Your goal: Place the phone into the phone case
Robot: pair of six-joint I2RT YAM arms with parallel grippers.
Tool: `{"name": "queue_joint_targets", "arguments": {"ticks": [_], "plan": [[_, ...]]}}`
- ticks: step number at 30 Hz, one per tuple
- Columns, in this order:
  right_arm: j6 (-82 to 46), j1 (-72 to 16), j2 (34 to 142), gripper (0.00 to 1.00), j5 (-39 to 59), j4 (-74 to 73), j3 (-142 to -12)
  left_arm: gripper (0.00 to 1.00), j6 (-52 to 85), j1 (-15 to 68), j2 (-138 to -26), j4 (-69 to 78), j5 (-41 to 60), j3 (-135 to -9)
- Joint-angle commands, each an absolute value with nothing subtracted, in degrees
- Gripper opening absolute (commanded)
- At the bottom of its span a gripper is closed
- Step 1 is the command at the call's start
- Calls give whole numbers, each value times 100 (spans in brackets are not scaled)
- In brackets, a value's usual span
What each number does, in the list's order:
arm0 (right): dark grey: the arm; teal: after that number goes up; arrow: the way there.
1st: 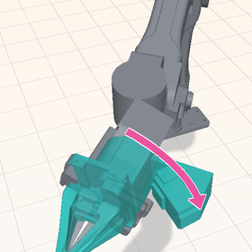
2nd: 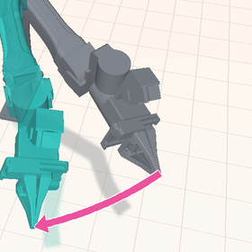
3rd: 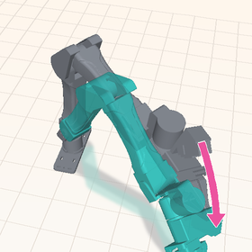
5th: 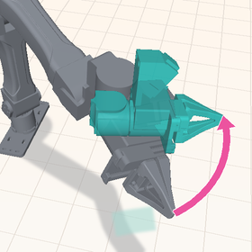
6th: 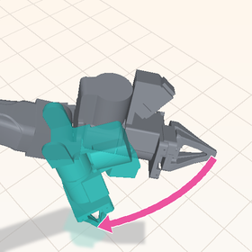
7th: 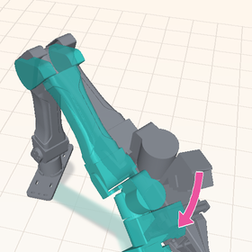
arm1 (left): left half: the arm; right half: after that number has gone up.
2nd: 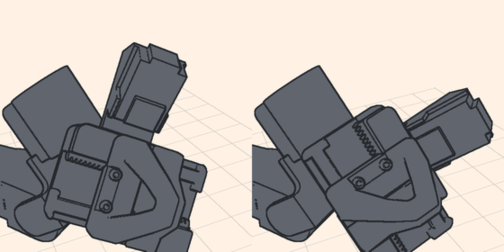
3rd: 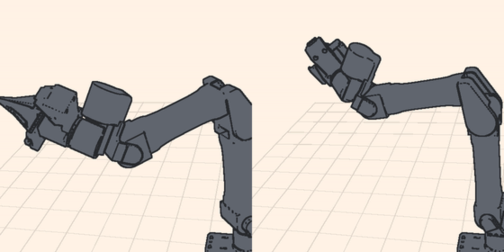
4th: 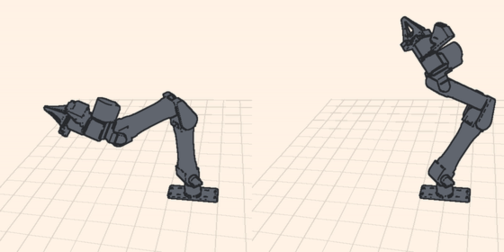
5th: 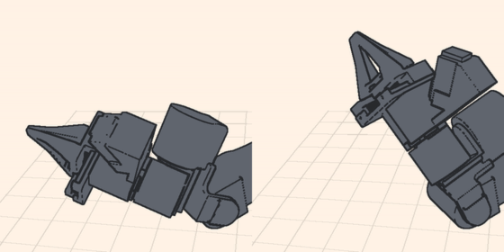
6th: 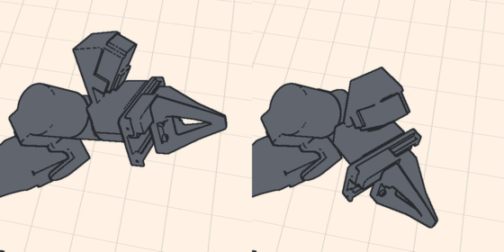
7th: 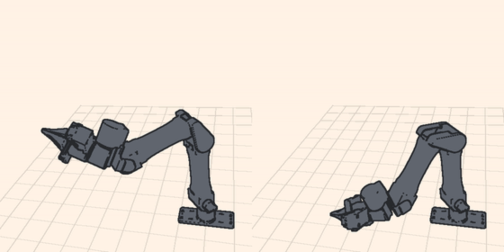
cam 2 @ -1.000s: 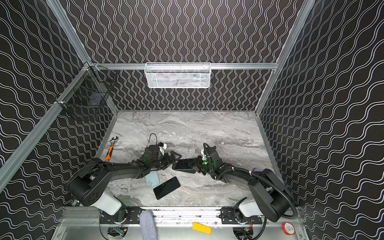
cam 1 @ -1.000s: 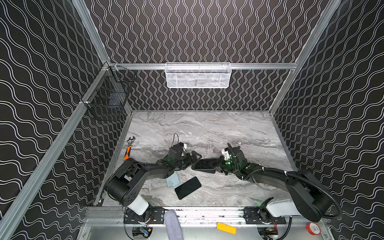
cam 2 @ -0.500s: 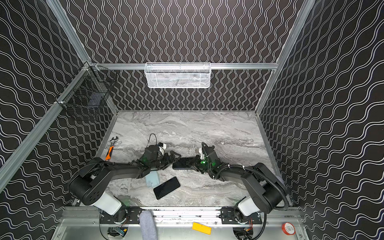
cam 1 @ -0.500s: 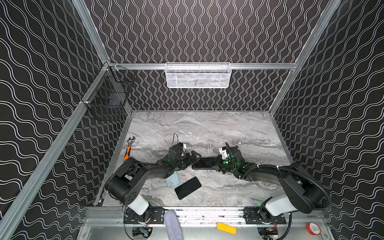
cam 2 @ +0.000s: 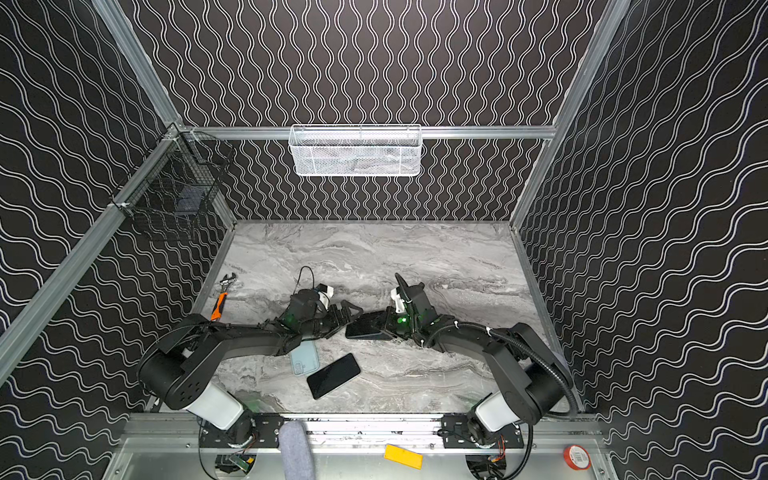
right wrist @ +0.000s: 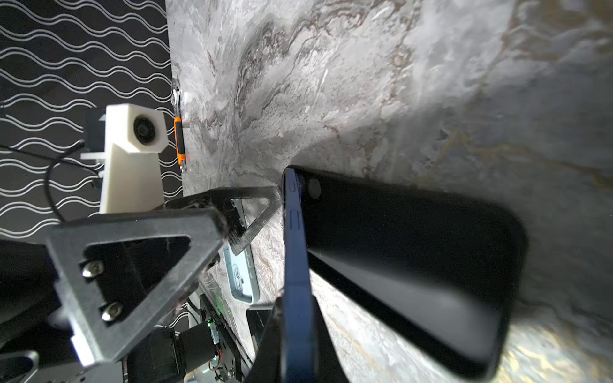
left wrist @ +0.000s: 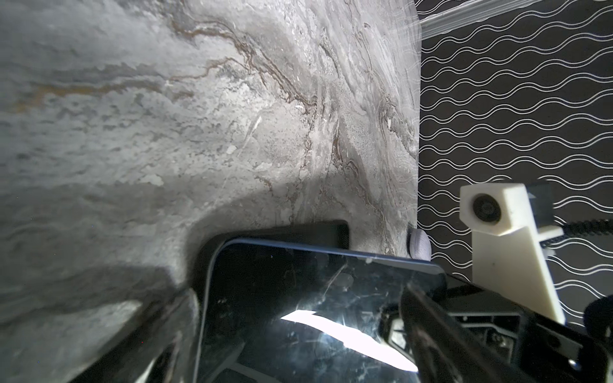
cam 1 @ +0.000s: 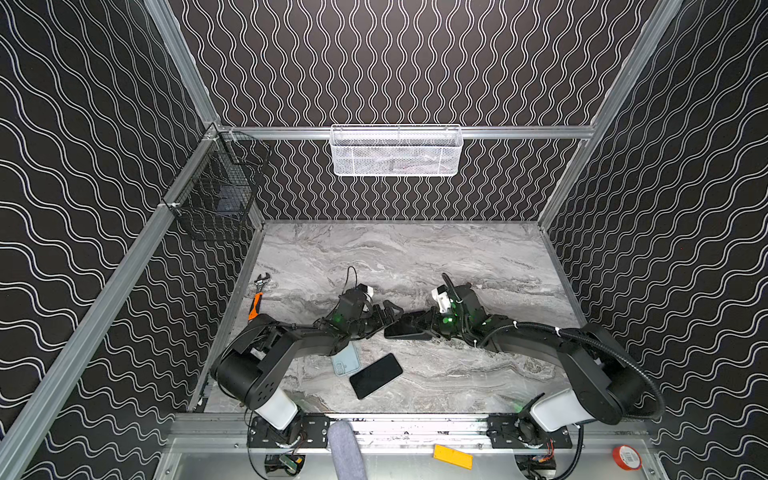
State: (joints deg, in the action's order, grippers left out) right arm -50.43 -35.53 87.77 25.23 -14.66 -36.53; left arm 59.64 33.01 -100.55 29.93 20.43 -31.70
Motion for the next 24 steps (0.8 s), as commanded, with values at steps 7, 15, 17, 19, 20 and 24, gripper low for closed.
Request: {"name": "queue_joint_targets", "arguments": {"ticks": [7, 15, 17, 19, 20, 24], "plan": [[-4986, -3576, 9166, 0, 2729, -1267, -3571, 98, 5907, 3300, -10017, 3183, 2128, -3204], [-4958, -3568, 9087, 0, 2451, -868, -3577, 98, 5930, 3297, -10064, 3242, 2158, -3204], [-4892, -3572, 9097, 2, 2390, -782, -3616, 98, 5929, 3304, -10047, 3232, 2153, -3199], [-4822, -3568, 9111, 10, 2307, -707, -3647, 98, 5920, 3296, -10040, 3206, 2162, -3199], [-4790, -3568, 9106, 12, 2273, -666, -3660, 98, 5916, 3304, -10044, 3217, 2159, -3194], [-4680, -3569, 9099, 23, 2146, -548, -3717, 98, 5915, 3303, -10002, 3191, 2136, -3189]]}}
